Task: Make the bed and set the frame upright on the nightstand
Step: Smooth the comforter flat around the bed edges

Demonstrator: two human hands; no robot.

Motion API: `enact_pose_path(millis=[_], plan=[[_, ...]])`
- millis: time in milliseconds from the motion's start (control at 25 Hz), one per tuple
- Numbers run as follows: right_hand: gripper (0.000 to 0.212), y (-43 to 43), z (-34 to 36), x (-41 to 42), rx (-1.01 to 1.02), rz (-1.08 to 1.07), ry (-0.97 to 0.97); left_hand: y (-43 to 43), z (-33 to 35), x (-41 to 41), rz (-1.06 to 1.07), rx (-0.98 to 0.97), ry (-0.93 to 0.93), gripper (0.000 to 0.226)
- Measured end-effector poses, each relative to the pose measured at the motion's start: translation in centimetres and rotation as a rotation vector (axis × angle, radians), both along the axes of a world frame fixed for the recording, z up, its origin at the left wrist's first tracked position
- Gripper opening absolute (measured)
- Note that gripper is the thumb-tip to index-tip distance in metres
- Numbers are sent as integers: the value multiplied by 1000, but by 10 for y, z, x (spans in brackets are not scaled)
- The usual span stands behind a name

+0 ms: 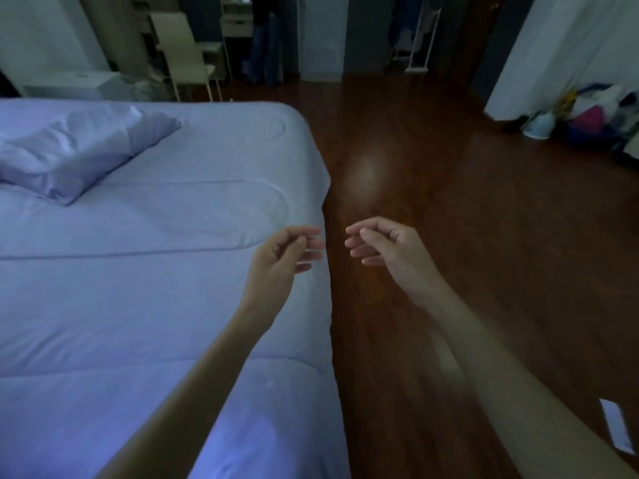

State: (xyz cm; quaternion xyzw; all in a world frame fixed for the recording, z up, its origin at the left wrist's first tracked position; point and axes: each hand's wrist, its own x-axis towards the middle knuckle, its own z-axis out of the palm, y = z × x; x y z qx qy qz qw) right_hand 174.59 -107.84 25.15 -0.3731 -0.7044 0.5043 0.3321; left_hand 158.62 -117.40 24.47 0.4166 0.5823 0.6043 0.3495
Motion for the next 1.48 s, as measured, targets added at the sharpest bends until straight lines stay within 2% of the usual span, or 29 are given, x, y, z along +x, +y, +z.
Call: enact_pose_path(millis=[280, 400, 560, 800, 1000, 1320, 1480], plan=[[22, 61, -19, 13, -77, 213, 9, 14, -11, 35, 230, -78, -47, 29], [22, 100, -25, 7, -119, 352, -1, 31, -25, 39, 388, -81, -142, 29], [23, 169, -35, -17, -185, 429, 2, 66, -33, 26, 580, -61, -240, 29], [24, 273, -33, -133, -182, 629, -94, 149, -28, -21, 807, -56, -249, 27], [27, 315, -44, -232, -209, 833, -101, 200, -24, -76, 980, -32, -245, 26], [27, 391, -85, -387, -222, 1166, -147, 270, -65, -137, 1325, -176, -254, 24], [25, 421, -112, -448, -254, 1352, -233, 323, -71, -167, 1549, -197, -310, 24]])
